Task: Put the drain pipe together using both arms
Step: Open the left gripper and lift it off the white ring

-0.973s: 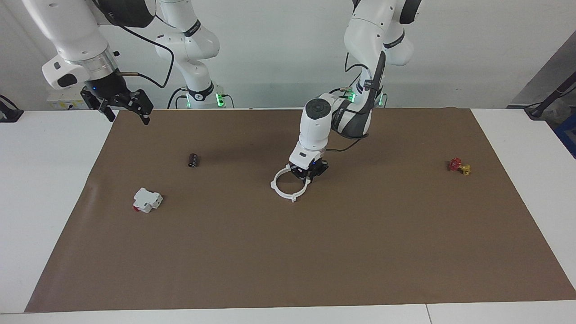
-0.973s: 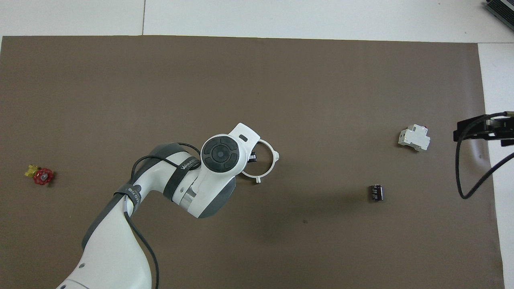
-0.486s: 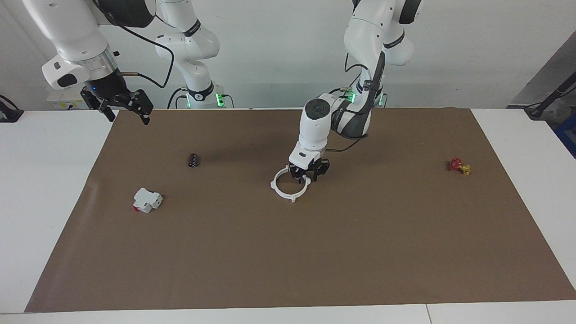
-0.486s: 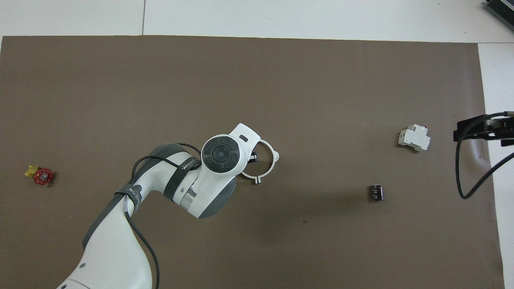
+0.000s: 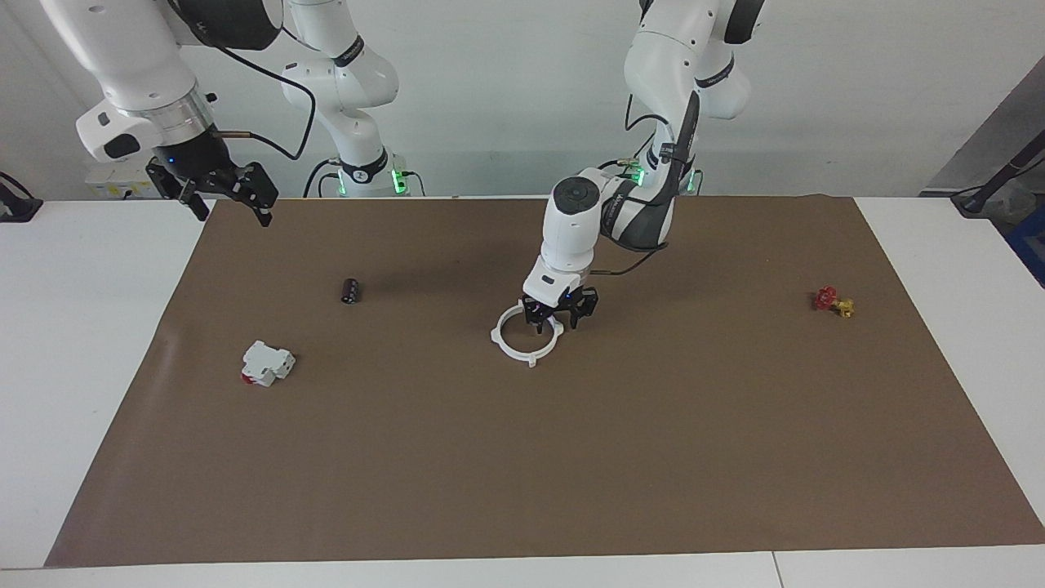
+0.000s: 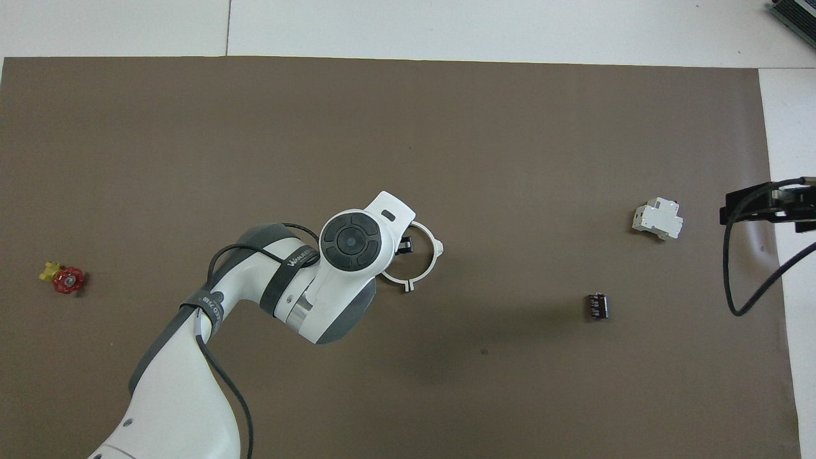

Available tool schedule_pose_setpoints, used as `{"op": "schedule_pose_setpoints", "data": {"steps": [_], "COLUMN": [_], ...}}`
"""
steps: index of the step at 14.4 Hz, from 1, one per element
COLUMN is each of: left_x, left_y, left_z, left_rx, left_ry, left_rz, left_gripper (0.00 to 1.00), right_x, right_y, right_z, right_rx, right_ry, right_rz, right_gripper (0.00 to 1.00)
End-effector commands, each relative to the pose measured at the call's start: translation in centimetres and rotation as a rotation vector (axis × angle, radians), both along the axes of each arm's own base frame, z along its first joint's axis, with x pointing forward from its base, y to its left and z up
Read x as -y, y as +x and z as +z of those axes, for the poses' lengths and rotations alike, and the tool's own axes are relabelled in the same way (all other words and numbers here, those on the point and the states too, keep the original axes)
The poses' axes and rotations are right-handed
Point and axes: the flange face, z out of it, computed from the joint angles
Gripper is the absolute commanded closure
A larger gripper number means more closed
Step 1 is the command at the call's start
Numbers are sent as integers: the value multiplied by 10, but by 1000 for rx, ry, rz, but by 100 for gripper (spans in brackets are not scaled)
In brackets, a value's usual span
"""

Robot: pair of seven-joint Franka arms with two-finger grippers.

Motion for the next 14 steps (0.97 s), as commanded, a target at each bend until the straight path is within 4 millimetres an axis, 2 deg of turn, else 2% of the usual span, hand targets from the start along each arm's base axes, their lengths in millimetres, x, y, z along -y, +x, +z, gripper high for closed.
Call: {"op": "schedule_pose_setpoints", "data": {"steps": [1,2,7,9,10,12,14], "left_x": [-9,-18,-108,-155,-184,-224,-272], "left_y": [6,9,36,48,53,53,64], "left_z": [30,42,84,105,111,124,134], "left_rx": [3,17,-30,-9,-8,-38,-26], "left_ry": [-6,-12,41,42,48,64,65], "left_rz": [-5,-13,-79,-117,-150,-200,-179], "left_gripper": [0,0,0,0,0,0,0], "right_x": [-1,-1,-1,-1,-1,-1,-1], "right_y": [-5,-5,-5,-5,-5,-5,-5], "right_z": [2,2,1,2,1,1,1], "right_rx": [18,18,16,18,16,16,16], "right_ry": [25,25,25,25,25,25,25], "right_rz": [-9,-9,-9,-9,-9,-9,-9], "right_gripper": [0,0,0,0,0,0,0]}}
